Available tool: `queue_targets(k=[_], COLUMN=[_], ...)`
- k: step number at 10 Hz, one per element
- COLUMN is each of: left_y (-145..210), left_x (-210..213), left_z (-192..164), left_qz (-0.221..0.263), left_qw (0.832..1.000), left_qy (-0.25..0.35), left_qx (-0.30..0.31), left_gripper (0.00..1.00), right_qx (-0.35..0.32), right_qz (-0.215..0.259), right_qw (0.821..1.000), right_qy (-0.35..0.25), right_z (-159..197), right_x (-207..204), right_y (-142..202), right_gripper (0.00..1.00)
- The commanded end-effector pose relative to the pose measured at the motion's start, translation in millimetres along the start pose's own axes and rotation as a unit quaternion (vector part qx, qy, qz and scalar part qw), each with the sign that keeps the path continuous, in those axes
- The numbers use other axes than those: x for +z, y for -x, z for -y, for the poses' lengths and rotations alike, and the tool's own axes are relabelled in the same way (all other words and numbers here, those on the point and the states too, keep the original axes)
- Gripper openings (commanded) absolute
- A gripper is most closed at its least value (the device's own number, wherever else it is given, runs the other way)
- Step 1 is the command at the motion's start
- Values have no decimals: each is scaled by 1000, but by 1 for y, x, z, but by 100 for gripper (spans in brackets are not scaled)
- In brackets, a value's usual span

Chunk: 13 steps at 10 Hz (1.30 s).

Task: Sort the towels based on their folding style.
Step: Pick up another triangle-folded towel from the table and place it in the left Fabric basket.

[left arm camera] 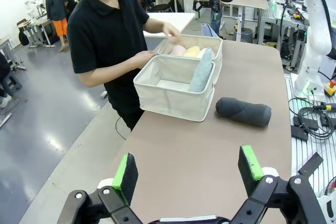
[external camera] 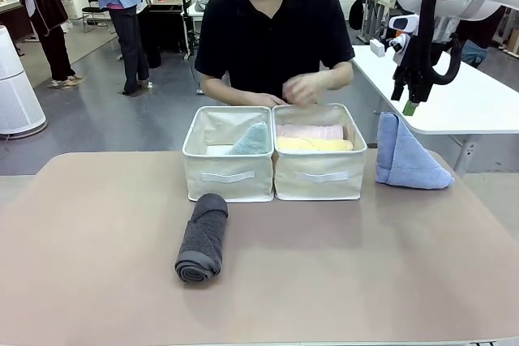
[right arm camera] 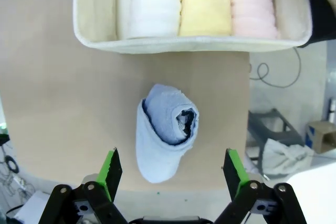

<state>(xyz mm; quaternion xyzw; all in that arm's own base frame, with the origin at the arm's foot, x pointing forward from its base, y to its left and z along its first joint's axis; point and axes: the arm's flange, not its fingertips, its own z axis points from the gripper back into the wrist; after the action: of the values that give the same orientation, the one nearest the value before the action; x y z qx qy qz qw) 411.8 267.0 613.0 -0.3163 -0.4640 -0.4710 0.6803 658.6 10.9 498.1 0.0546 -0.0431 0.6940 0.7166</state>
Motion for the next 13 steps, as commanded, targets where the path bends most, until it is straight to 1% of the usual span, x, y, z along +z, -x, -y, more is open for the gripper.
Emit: queue_targets(k=[1, 4, 8, 11, 12, 13], left_y=[-1, -1, -1, -1, -1, -1], left_x=[-1, -1, -1, -1, -1, -1], left_z=[4, 4, 4, 4, 4, 4], left_qz=[7, 7, 7, 7, 7, 7], left_qw=[1000, 1000, 1000, 1000, 1000, 1000], left_qy=[-3, -3, -3, -3, -3, -3], left_qx=[4, 4, 4, 4, 4, 4], left_gripper=[100, 100, 100, 100, 100, 100], right_qx=[-14, -26, -29, -21, -14, -15], right_qz=[17, 20, 20, 25, 18, 13], right_qw=[999, 995, 993, 993, 994, 994], right_qy=[-33, -93, -111, -113, -106, -109], right_z=[22, 30, 33, 33, 32, 32], right_x=[-5, -35, -56, -59, -60, -59], right_y=[5, 3, 2, 1, 2, 2], right_gripper=[100, 100, 100, 100, 42, 41])
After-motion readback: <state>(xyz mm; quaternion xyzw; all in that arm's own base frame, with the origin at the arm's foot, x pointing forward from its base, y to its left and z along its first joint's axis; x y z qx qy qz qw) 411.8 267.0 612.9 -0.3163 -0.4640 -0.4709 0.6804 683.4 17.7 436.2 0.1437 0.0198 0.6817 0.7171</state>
